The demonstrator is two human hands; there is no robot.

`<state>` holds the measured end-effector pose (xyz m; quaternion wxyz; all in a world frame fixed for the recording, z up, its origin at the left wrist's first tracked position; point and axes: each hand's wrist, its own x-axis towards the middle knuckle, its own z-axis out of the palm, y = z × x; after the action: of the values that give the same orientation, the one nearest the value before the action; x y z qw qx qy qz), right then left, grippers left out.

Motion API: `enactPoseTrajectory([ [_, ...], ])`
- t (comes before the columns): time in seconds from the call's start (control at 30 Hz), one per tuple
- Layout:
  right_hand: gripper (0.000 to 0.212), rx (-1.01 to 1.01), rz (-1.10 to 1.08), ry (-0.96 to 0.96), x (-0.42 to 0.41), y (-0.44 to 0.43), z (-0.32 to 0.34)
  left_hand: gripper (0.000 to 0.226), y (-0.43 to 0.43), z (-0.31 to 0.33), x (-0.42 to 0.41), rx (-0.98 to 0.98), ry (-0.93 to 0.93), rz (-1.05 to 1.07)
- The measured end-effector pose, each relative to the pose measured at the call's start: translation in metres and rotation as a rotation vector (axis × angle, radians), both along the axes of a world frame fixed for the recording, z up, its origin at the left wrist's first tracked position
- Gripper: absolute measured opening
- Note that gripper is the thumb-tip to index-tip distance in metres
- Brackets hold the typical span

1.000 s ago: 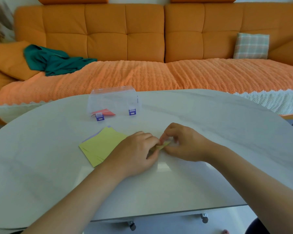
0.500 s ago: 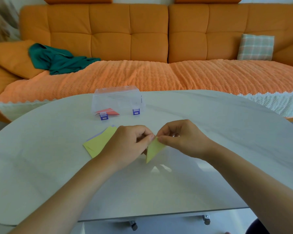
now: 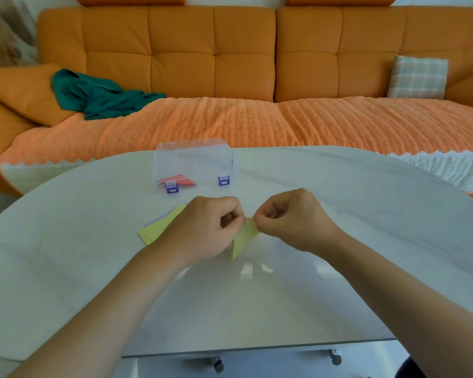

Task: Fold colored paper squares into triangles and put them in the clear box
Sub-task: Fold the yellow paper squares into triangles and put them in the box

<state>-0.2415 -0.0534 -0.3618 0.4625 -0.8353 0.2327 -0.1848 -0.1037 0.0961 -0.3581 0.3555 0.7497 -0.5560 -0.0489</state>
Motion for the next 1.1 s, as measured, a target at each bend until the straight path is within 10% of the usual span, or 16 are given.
enactPoseTrajectory([
  [1.1, 0.024, -0.056, -0.116, -0.083, 0.003, -0.004, 0.008, 0.022, 0.008, -0.003, 0.031, 0.003, 0.356, 0.197],
])
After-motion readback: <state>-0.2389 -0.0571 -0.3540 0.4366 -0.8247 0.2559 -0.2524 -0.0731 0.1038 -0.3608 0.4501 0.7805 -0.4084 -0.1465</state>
